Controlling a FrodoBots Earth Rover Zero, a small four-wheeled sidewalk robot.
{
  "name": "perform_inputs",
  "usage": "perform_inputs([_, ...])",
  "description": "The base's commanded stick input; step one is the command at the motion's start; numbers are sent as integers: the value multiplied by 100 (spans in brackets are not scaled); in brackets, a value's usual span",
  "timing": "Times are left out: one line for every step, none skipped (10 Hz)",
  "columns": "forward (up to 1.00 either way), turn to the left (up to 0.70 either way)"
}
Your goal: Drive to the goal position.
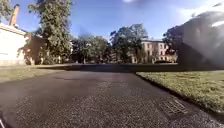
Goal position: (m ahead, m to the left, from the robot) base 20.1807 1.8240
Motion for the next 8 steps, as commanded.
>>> perform_inputs([50, 0])
perform_inputs([50, 0])
perform_inputs([50, 0])
perform_inputs([50, 0])
perform_inputs([50, 0])
perform_inputs([50, 0])
perform_inputs([50, 0])
perform_inputs([50, 0])
